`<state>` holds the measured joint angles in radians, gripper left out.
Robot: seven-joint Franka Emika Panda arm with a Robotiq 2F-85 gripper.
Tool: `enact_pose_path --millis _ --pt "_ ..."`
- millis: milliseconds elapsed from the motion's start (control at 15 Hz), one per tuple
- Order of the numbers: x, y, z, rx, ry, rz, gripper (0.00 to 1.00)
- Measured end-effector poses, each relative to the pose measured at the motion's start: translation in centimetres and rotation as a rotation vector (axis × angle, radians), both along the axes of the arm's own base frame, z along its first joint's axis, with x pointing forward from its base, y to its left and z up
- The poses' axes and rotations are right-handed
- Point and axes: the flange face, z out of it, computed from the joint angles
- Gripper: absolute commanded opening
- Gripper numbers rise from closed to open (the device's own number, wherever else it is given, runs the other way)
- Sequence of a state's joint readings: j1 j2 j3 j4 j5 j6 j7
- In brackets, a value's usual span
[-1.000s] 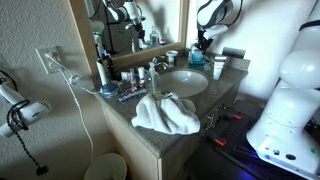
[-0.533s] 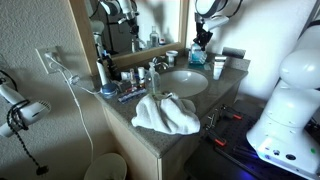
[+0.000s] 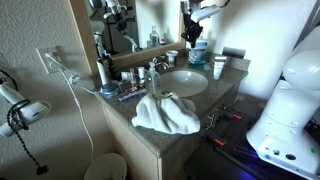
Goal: Move the object from the right to the left side of the hand basin
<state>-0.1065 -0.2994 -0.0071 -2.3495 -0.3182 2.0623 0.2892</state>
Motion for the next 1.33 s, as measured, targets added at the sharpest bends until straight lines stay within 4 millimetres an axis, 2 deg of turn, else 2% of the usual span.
enact_pose_path --millis 200,333,667,933,1333 --pt "0.4 4.7 1.3 -0.005 -0.01 0.048 0.0" --pt "0.7 7.2 2.1 -0.012 -0.015 0.077 0.0" --pt "1.6 11.7 3.6 -0.025 -0.022 0.158 0.0" --pt "3.2 14.7 2.9 -0.018 -0.005 0.215 0.0" --pt "5.6 17.9 0.6 -0.005 0.043 0.27 0.0"
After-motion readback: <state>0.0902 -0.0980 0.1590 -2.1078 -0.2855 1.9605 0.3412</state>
